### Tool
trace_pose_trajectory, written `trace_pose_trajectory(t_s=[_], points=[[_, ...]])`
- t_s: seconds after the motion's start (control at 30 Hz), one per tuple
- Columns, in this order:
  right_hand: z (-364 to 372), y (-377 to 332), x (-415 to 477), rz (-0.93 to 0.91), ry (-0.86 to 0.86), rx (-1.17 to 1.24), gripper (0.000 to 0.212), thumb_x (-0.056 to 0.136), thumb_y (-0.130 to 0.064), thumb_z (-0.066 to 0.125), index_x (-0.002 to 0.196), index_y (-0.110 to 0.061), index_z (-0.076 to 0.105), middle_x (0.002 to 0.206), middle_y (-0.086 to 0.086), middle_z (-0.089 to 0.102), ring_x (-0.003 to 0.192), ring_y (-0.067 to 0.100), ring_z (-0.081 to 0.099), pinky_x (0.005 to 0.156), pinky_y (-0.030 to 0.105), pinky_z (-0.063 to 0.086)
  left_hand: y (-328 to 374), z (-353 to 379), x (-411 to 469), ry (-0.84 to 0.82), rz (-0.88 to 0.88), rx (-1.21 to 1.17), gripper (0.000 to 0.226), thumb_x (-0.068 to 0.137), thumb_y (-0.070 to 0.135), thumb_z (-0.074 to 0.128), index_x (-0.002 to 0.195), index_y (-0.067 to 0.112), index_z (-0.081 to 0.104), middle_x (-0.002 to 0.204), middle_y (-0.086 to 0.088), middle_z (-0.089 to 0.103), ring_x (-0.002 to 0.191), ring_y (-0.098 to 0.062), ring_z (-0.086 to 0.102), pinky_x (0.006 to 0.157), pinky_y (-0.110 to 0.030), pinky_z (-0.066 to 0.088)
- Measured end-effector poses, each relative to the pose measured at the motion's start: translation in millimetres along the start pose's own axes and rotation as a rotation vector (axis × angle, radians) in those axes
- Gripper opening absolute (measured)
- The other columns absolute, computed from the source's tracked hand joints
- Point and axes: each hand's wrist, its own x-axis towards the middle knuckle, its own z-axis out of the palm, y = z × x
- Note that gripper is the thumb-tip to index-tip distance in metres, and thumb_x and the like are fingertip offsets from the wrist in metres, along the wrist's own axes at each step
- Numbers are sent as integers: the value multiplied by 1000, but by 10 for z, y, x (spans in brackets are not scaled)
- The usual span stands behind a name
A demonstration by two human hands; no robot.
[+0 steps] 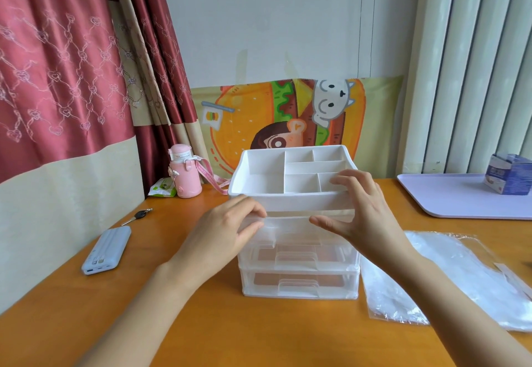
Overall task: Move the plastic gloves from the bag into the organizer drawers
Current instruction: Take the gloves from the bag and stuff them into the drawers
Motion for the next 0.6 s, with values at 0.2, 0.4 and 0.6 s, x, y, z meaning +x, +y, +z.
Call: trace_pose_trajectory(t_s=[0.2,0.4,0.6], points=[[37,6,-1,-12,24,-13,82,66,-74,55,122,-15,54,130,0,44,117,21,45,96,31,43,-137,41,-102,189,20,100,24,77,21,76,97,16,64,97,9,62,91,-5,56,77,-19,47],[71,9,0,-7,49,-21,80,66,-71,57,120,-12,56,127,2,45,116,24,47,95,29,40,-213,100,-145,242,-26,79,20,85,37,62,88,18,65,87,12,63,84,-7,57,74,-25,47],[125,-1,-6,-4,76,-43,77,66,-69,59,116,-11,57,126,4,46,112,26,48,91,29,41,-185,188,-101,287,-9,107,16,86,33,66,88,19,75,90,8,53,90,-13,49,75,-35,49]])
